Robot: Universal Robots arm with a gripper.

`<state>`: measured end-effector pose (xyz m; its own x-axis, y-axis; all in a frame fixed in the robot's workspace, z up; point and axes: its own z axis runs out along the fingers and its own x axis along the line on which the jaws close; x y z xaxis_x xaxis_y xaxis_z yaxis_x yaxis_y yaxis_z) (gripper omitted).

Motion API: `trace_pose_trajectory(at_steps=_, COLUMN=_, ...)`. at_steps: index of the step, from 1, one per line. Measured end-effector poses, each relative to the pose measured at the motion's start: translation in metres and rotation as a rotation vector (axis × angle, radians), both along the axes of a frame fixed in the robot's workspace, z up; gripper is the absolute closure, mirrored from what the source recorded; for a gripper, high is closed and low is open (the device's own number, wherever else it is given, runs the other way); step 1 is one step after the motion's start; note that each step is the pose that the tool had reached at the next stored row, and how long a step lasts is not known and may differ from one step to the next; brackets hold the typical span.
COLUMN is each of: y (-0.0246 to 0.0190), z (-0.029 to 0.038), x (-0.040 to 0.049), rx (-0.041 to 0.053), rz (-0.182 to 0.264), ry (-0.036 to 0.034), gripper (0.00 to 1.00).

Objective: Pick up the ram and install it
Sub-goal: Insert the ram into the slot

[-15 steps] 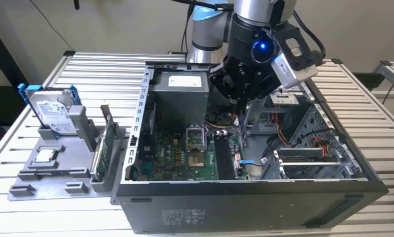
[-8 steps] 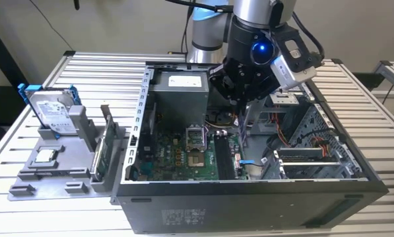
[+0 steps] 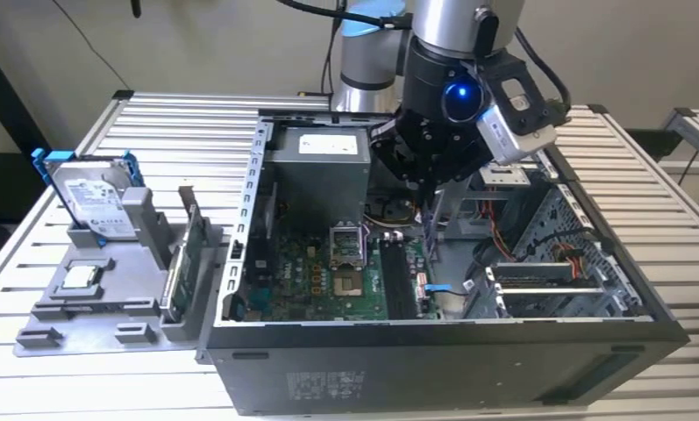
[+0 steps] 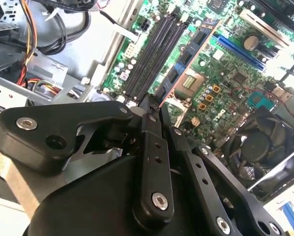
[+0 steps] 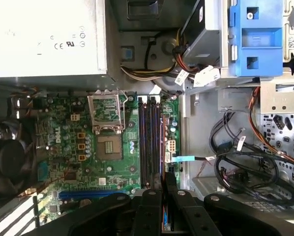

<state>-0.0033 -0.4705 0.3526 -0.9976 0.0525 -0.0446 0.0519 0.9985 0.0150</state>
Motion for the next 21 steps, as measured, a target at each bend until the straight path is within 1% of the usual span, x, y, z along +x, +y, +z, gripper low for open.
trace_pose_trajectory(at_steps=9, y=0.0015, z=-0.0061, x=0.0, rx=0.0001, rz=0.0, ry=0.0, gripper=0.86)
trace_pose_trajectory(at_steps=10, y=0.0022, z=-0.0072, x=-0.0001, rx=0.0, rz=0.001, ry=0.0, gripper=0.86)
trace_pose_trajectory(at_steps=14, y=0.0088, z=-0.014, x=0.0, rx=-0.0025, rz=0.011, ry=-0.0002, gripper=0.86)
trace_pose_trajectory(at_steps=21, y=0.0159, z=-0.0243, x=0.0002, rx=-0.0025, rz=0.017, ry=-0.0009, gripper=0.86)
